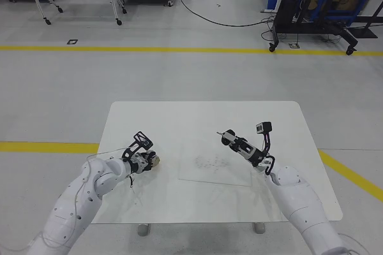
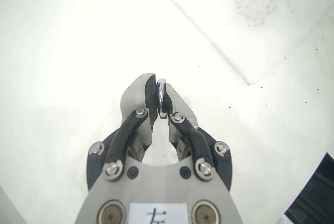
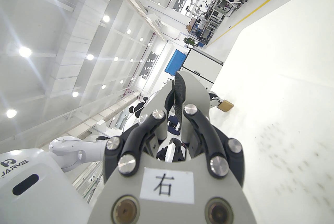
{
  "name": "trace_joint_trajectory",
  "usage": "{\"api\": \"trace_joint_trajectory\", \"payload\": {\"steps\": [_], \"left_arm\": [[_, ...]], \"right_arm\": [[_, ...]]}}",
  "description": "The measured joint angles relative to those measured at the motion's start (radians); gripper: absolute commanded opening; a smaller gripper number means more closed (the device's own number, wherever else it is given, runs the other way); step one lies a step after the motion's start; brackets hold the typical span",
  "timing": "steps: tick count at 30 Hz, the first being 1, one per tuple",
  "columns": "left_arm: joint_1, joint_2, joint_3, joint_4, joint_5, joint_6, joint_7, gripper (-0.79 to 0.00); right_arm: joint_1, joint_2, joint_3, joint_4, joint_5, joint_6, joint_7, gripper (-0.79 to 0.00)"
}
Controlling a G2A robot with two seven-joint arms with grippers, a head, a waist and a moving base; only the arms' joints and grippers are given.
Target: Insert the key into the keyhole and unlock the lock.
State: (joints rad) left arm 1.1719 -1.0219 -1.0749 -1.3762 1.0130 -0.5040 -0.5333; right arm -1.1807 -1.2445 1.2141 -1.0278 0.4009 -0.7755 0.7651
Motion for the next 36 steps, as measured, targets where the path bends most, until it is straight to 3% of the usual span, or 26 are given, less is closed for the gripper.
{"api": "trace_joint_trajectory", "payload": {"steps": [6,12,15,17,19,22,29,32,36], "left_arm": [[-0.007,-0.004,0.010,0.009,0.026,0.018,0.000,-0.785],[-0.001,-0.009,-0.004,0.004,0.011,0.054,0.085,-0.785],[0.014,-0.014,-0.035,0.001,-0.094,0.051,0.161,-0.785],[0.032,-0.020,-0.062,0.007,-0.270,-0.023,0.205,-0.785],[0.035,-0.023,-0.080,0.020,-0.494,-0.102,0.176,-0.785],[0.030,-0.022,-0.083,0.025,-0.667,-0.124,0.149,-0.785],[0.032,-0.023,-0.080,0.025,-0.613,-0.119,0.152,-0.785],[0.035,-0.035,-0.049,0.038,-0.717,-0.062,0.094,-0.785],[-0.040,-0.055,-0.013,0.096,-1.046,0.096,-0.099,-0.785]], "right_arm": [[0.000,0.000,0.000,0.000,0.000,0.000,0.000,-0.785],[0.000,0.000,0.000,0.000,0.000,0.000,0.000,-0.785],[0.000,0.000,0.000,0.000,0.000,0.000,0.000,-0.785],[0.000,0.000,0.000,0.000,0.000,0.000,0.000,-0.785],[0.000,0.000,0.000,0.000,0.000,0.000,0.000,-0.785],[0.000,0.000,0.000,0.000,0.000,0.000,0.000,-0.785],[0.000,0.000,0.000,0.000,0.000,0.000,0.000,-0.785],[-0.002,0.000,0.000,-0.003,0.000,0.005,-0.005,-0.785],[-0.004,-0.007,-0.020,-0.019,0.025,0.052,-0.024,-0.785]]}}
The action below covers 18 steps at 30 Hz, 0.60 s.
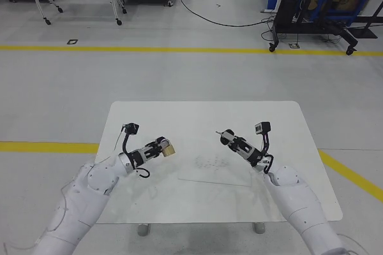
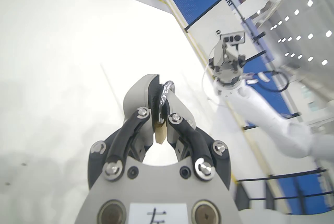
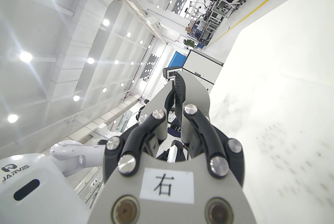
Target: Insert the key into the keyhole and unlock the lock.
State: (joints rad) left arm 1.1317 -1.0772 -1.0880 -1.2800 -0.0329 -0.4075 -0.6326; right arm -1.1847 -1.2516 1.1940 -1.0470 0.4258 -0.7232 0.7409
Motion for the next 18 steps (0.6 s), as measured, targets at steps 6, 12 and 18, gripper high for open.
{"api": "trace_joint_trajectory", "payload": {"steps": [6,12,18], "left_arm": [[-0.121,-0.033,0.033,0.113,-0.441,0.227,-0.248,-0.785],[-0.124,-0.033,0.034,0.117,-0.438,0.234,-0.251,-0.785],[-0.109,-0.040,0.026,0.133,-0.535,0.320,-0.255,-0.785]], "right_arm": [[0.026,-0.014,-0.034,0.023,0.127,0.030,0.068,-0.785],[0.026,-0.014,-0.034,0.023,0.125,0.030,0.068,-0.785],[0.026,-0.014,-0.034,0.023,0.126,0.029,0.068,-0.785]]}}
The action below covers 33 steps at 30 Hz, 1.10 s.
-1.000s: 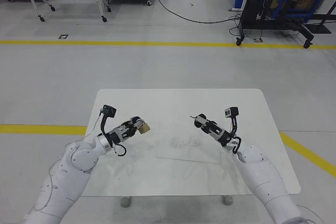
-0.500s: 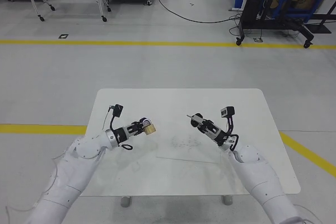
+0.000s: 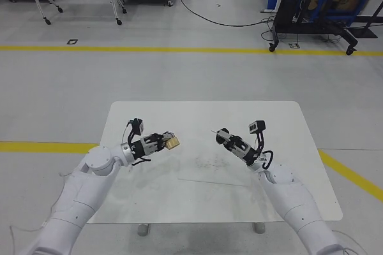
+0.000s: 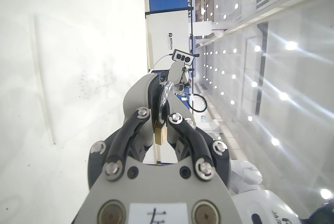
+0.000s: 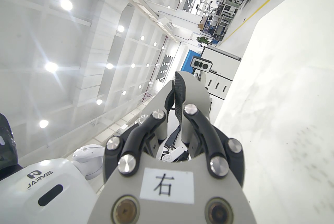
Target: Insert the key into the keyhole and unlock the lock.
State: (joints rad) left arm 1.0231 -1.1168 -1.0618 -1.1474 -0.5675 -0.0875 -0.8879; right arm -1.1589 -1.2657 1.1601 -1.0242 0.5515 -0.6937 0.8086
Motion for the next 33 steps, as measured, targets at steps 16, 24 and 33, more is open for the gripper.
{"api": "trace_joint_trajectory", "payload": {"steps": [16,24,33], "left_arm": [[-0.100,-0.044,0.037,0.157,-0.237,0.280,-0.027,-0.785],[-0.098,-0.044,0.037,0.152,-0.232,0.279,-0.022,-0.785],[-0.067,-0.036,0.006,0.085,-0.138,0.201,0.098,-0.785]], "right_arm": [[0.000,0.000,0.000,0.000,0.000,0.000,0.000,-0.785],[-0.011,-0.009,-0.043,-0.057,-0.056,0.066,-0.045,-0.785],[-0.037,-0.033,-0.147,-0.191,-0.388,0.218,-0.361,-0.785]]}}
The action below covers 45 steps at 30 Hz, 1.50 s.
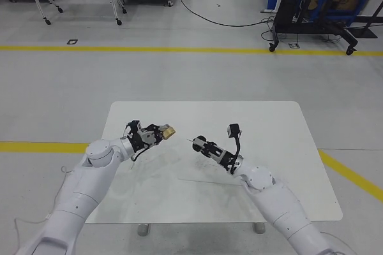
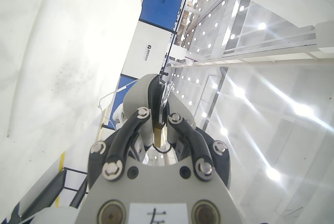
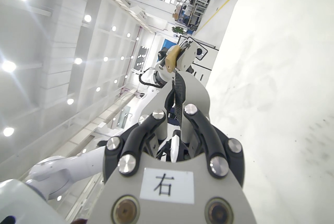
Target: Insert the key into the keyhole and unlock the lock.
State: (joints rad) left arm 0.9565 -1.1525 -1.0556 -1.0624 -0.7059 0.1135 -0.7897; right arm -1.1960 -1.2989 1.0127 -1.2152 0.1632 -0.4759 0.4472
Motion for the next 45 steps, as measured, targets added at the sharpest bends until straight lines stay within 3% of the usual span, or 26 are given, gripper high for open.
{"api": "trace_joint_trajectory", "payload": {"steps": [3,15,19,25,35,45], "left_arm": [[0.014,0.003,-0.004,-0.019,0.031,0.009,0.016,-0.785],[0.021,0.004,-0.010,-0.027,0.032,0.013,0.029,-0.785],[0.061,0.007,-0.019,-0.092,0.113,-0.050,0.140,-0.785],[0.109,0.010,-0.036,-0.164,0.164,-0.084,0.212,-0.785],[0.127,0.008,-0.050,-0.192,0.184,-0.059,0.231,-0.785],[0.125,0.000,-0.046,-0.193,0.197,-0.041,0.229,-0.785]], "right_arm": [[-0.017,0.000,-0.004,-0.040,-0.071,0.047,-0.066,-0.785],[-0.020,-0.002,-0.008,-0.039,-0.074,0.060,-0.075,-0.785],[-0.017,-0.018,-0.043,-0.045,-0.088,0.115,-0.155,-0.785],[-0.013,-0.051,-0.101,-0.050,-0.071,0.136,-0.296,-0.785],[-0.020,-0.083,-0.150,-0.058,-0.154,0.155,-0.479,-0.785],[-0.020,-0.102,-0.173,-0.044,-0.216,0.151,-0.508,-0.785]]}}
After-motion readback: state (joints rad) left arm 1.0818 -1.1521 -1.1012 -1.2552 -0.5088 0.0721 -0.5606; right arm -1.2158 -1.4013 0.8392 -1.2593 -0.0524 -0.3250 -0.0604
